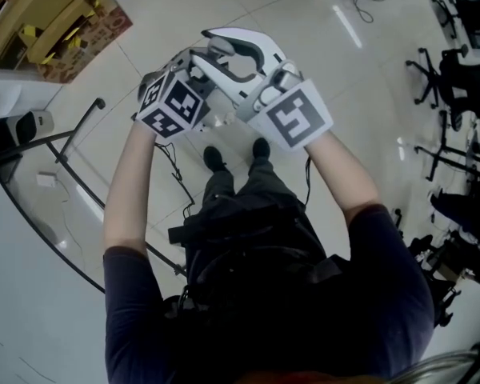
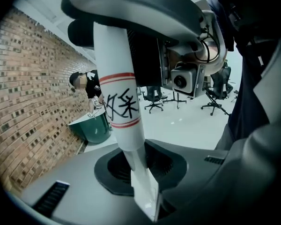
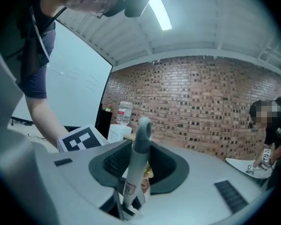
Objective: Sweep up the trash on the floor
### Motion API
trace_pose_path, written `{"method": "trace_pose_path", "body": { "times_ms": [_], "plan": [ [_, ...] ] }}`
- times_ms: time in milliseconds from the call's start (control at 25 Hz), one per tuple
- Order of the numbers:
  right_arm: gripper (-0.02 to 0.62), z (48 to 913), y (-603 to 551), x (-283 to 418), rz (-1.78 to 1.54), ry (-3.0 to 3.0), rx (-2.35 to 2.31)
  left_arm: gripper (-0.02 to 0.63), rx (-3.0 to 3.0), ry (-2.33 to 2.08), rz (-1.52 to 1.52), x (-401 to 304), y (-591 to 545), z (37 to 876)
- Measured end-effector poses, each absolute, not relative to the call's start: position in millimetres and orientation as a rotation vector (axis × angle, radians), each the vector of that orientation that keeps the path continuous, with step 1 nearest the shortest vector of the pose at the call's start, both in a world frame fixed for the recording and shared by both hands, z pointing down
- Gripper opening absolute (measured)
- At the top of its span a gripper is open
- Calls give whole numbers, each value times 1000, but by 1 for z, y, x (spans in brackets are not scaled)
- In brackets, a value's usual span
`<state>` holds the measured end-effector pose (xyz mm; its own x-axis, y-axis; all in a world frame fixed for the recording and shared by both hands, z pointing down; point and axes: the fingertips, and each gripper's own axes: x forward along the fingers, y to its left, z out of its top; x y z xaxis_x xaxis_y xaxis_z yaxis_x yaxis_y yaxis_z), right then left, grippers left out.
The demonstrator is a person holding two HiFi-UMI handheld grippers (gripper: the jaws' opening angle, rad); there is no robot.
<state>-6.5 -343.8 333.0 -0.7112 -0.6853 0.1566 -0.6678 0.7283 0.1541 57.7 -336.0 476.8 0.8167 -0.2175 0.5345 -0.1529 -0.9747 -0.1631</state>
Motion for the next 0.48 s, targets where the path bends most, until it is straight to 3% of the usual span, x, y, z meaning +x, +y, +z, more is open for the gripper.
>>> {"method": "trace_pose_path", "body": {
  "times_ms": [480],
  "plan": [
    [112,410,-360,-24,-177,-2599,1160,59,-2960,458,-986,44,-387,558]
  ]
}}
